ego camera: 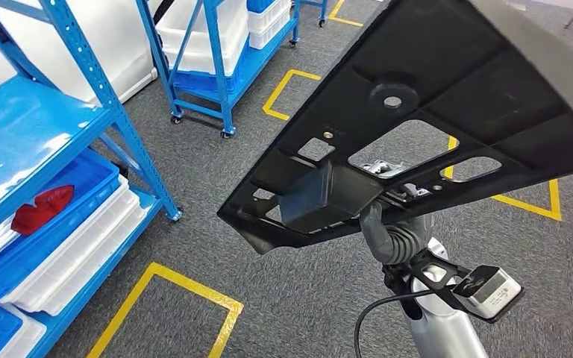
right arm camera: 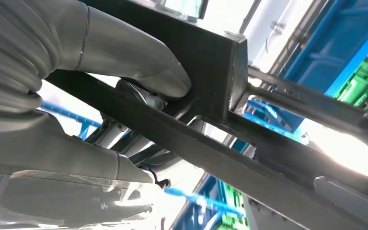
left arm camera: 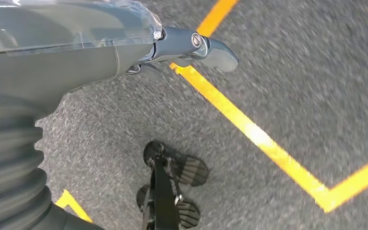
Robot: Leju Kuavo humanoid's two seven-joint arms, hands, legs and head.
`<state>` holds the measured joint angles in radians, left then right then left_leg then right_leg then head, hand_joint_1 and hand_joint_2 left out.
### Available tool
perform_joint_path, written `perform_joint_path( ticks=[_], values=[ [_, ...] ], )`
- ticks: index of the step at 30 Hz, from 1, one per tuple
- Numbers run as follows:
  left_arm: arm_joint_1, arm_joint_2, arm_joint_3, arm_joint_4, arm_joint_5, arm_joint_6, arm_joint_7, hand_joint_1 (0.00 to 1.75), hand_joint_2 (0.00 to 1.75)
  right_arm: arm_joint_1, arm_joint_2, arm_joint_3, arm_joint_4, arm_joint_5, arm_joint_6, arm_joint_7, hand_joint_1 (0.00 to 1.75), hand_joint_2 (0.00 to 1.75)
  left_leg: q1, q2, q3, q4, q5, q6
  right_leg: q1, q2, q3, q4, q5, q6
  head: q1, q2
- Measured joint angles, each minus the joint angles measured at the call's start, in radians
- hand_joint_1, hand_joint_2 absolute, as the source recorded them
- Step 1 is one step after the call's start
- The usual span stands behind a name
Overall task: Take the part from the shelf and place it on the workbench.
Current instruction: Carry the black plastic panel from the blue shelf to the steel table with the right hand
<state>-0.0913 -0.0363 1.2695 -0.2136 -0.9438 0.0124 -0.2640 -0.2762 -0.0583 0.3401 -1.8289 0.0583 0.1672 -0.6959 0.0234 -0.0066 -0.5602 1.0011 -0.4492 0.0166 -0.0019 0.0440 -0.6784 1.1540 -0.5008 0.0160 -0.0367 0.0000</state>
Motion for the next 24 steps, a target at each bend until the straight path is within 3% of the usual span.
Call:
perform_joint_path(
  ticks=[2,3,4,5,7,8,10,12,14,16,18,19,21,22,24],
  values=[
    [0.001,0.0,-0.002,0.0,-0.001,-0.003,0.0,0.0,1.75,0.006,-0.001,-0.003,-0.002,-0.004,0.003,0.0,1.75,1.75,-0.004,0.028,0.002,0.0,-0.003,0.002,-0.006,-0.033,-0.074,0.133,-0.049,0.008,0.0,0.0],
    [0.001,0.0,-0.003,0.0,0.0,-0.004,0.0,0.0,1.75,0.009,-0.002,-0.004,-0.002,-0.006,0.007,0.0,1.75,1.75,-0.004,0.041,0.002,0.001,-0.006,0.001,-0.009,-0.038,-0.091,0.161,-0.049,0.01,0.0,0.0],
    [0.0,0.0,-0.004,0.0,0.001,-0.005,0.0,0.0,1.75,0.01,-0.002,-0.005,-0.002,-0.008,0.011,0.0,1.75,1.75,-0.005,0.054,0.004,0.001,-0.008,0.0,-0.01,-0.041,-0.087,0.148,-0.032,0.011,0.0,0.0],
    [-0.001,-0.001,-0.005,0.0,0.002,-0.006,-0.002,0.0,1.75,0.009,-0.002,-0.006,-0.002,-0.009,0.015,0.0,1.75,1.75,-0.005,0.066,0.008,0.001,-0.011,-0.002,-0.011,-0.046,-0.061,0.095,0.0,0.01,0.0,0.0],
    [-0.003,-0.002,-0.007,0.0,0.004,-0.008,-0.006,0.0,1.75,0.003,-0.002,-0.007,-0.002,-0.01,0.021,0.0,1.75,1.75,-0.007,0.085,0.016,0.002,-0.018,-0.009,-0.006,-0.085,0.017,-0.053,0.061,0.0,0.0,0.0],
    [-0.004,-0.003,-0.007,0.0,0.005,-0.009,-0.01,0.0,1.75,-0.002,-0.002,-0.007,-0.001,-0.01,0.024,0.001,1.75,1.75,-0.009,0.093,0.02,0.002,-0.021,-0.015,-0.003,-0.103,0.044,-0.104,0.076,-0.007,0.0,0.0],
    [-0.005,-0.004,-0.008,0.0,0.006,-0.011,-0.014,0.0,1.75,-0.01,-0.002,-0.007,-0.001,-0.01,0.027,0.0,1.75,1.75,-0.013,0.11,0.025,0.001,-0.027,-0.027,0.005,-0.112,0.056,-0.135,0.079,-0.02,0.0,0.0],
    [-0.008,-0.007,-0.01,0.0,0.006,-0.013,-0.017,0.0,1.75,-0.013,-0.003,-0.008,-0.002,-0.011,0.027,0.0,1.75,1.75,-0.01,0.118,0.032,0.0,-0.033,-0.039,0.006,-0.089,0.057,-0.142,0.082,-0.031,0.0,0.0],
    [-0.009,-0.01,-0.011,0.0,0.005,-0.014,-0.02,0.0,1.75,-0.019,-0.003,-0.008,-0.002,-0.015,0.027,0.001,1.75,1.75,-0.006,0.078,0.02,0.039,-0.062,-0.047,0.0,-0.068,0.064,-0.153,0.087,-0.044,0.0,0.0],
    [-0.005,-0.012,-0.012,0.0,0.004,-0.009,-0.023,0.0,1.75,-0.023,-0.003,-0.007,-0.002,-0.02,0.028,0.001,1.75,1.75,-0.003,0.027,-0.037,0.162,-0.126,-0.049,0.0,-0.045,0.068,-0.157,0.088,-0.053,-0.001,0.0],
    [0.001,-0.012,-0.012,0.0,0.004,-0.002,-0.025,0.0,1.75,-0.021,-0.002,-0.004,-0.002,-0.021,0.028,0.001,1.75,1.75,-0.004,0.015,-0.103,0.282,-0.166,-0.049,0.003,-0.017,0.069,-0.156,0.087,-0.057,-0.001,0.0],
    [0.002,-0.012,-0.012,0.0,0.004,0.001,-0.025,0.0,1.75,-0.018,-0.002,-0.003,-0.002,-0.021,0.027,0.001,1.75,1.75,-0.004,0.014,-0.114,0.292,-0.155,-0.049,0.005,-0.002,0.069,-0.154,0.087,-0.057,-0.001,0.0],
    [0.003,-0.011,-0.012,0.0,0.002,0.004,-0.025,0.0,1.75,-0.013,-0.003,0.001,-0.007,-0.02,0.024,0.001,1.75,1.75,-0.003,0.002,-0.083,0.2,-0.082,-0.045,0.005,0.028,0.071,-0.15,0.085,-0.054,-0.001,0.0],
    [0.003,-0.011,-0.012,0.0,0.002,0.004,-0.025,0.0,1.75,-0.011,-0.003,0.004,-0.01,-0.019,0.022,0.001,1.75,1.75,-0.003,-0.021,-0.054,0.128,-0.046,-0.041,0.005,0.04,0.071,-0.146,0.083,-0.051,-0.001,0.0],
    [0.004,-0.01,-0.012,0.0,0.002,0.004,-0.026,0.0,1.75,-0.008,-0.003,0.012,-0.018,-0.014,0.019,0.0,1.75,1.75,-0.002,-0.06,-0.015,0.031,-0.01,-0.036,0.003,0.063,0.065,-0.137,0.08,-0.043,-0.001,0.0]
  ],
)
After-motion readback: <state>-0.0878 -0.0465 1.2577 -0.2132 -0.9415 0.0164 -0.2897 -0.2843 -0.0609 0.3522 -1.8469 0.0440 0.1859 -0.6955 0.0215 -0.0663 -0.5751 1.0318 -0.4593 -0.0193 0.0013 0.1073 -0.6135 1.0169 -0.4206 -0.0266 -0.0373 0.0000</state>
